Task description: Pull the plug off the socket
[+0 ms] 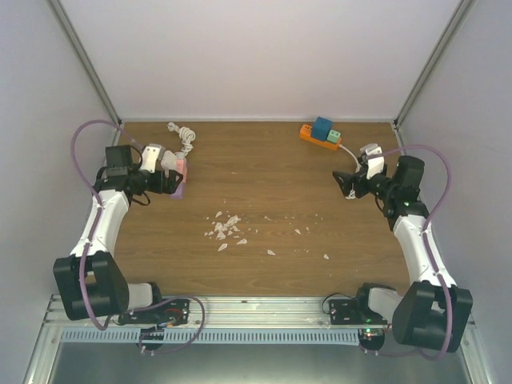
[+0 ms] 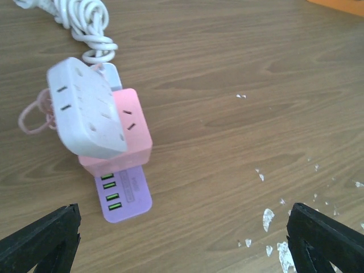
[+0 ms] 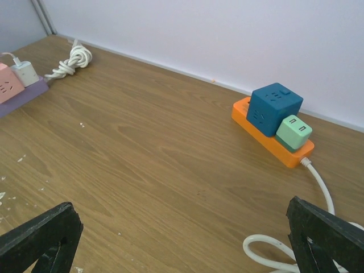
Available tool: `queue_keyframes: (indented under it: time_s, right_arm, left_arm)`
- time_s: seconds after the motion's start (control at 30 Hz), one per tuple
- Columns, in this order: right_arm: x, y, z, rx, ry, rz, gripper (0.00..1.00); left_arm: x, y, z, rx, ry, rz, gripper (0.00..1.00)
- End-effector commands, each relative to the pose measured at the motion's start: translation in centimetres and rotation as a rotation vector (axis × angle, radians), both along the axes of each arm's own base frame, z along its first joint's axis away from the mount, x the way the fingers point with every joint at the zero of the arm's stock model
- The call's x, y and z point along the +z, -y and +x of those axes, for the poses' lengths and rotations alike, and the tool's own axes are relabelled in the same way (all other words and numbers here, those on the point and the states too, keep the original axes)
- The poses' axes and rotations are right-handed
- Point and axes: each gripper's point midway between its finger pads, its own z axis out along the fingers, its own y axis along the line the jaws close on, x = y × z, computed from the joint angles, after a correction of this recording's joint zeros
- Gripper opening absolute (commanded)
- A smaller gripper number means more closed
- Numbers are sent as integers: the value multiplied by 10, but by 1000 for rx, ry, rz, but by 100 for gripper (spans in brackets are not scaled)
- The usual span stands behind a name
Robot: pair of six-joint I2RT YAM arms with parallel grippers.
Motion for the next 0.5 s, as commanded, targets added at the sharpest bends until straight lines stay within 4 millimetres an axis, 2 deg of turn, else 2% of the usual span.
queue_keyframes:
  time_s: [0.0,0.13,0.47]
  right_arm:
    - [6,-5,-3,5,26,7,99]
    - [5,-8,-4,14,20,14,100]
    - [-3,-12,-3,37,-18,19,100]
  left_arm:
    - [4,9,-2,-27,56,53,99]
    - [-6,13,-2,-23,38,71,99]
    - [-44,-4,14,75,12,181,96]
